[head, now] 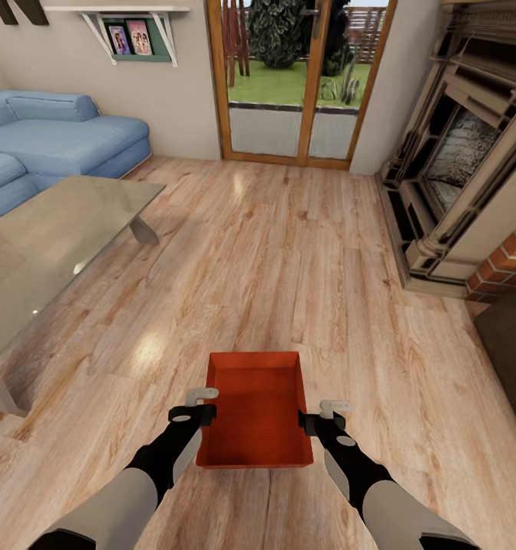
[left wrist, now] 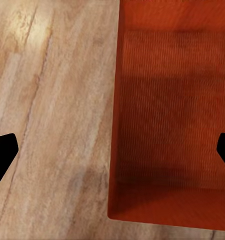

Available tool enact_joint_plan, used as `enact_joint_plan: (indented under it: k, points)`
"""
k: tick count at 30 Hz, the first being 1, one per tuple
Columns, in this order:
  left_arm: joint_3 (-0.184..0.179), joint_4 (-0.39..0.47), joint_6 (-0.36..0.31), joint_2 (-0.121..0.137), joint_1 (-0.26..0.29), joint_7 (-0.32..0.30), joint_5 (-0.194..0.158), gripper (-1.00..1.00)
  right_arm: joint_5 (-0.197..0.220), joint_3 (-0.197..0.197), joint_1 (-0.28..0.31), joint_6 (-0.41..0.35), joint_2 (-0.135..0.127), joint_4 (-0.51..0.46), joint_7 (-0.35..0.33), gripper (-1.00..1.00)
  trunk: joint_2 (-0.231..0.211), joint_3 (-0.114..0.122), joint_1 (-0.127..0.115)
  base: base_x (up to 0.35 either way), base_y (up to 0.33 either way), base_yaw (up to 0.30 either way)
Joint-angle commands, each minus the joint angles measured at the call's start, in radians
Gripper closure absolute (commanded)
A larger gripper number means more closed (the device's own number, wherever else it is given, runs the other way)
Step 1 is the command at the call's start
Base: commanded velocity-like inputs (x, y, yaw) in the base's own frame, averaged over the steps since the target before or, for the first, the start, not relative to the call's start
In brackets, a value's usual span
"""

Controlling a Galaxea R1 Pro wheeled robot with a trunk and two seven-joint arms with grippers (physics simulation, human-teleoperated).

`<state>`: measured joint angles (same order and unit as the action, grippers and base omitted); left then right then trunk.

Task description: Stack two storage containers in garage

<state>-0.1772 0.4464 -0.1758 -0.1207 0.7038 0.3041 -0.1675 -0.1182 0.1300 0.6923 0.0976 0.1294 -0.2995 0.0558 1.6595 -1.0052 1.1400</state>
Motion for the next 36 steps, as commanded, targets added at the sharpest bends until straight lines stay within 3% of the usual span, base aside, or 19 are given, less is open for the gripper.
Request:
enact_joint_plan:
  k: [1, 16, 24, 36]
  points:
    - [-0.008, 0.002, -0.005, 0.001, 0.0, 0.009, -0.01, -1.0, -0.01, 0.008, 0.0, 0.003, 0.001, 0.001, 0.001, -1.0, 0.008, -0.004, 0.004, 0.0, 0.0, 0.0]
    - [-0.008, -0.006, -0.015, 0.003, 0.0, 0.007, -0.01, -1.0, -0.011, 0.005, 0.0, 0.0, 0.0, 0.001, -0.011, -1.0, 0.113, -0.051, 0.061, 0.0, 0.0, 0.0]
    - [-0.01, -0.012, -0.016, 0.003, 0.0, 0.006, -0.01, -1.0, -0.051, -0.025, 0.0, -0.002, -0.003, 0.018, -0.013, -1.0, 0.169, -0.076, 0.092, 0.0, 0.0, 0.0]
    - [-0.009, -0.012, -0.016, 0.003, 0.0, 0.006, -0.01, -1.0, -0.048, -0.024, 0.0, -0.005, -0.003, 0.019, -0.011, -1.0, 0.253, -0.113, 0.138, 0.0, 0.0, 0.0]
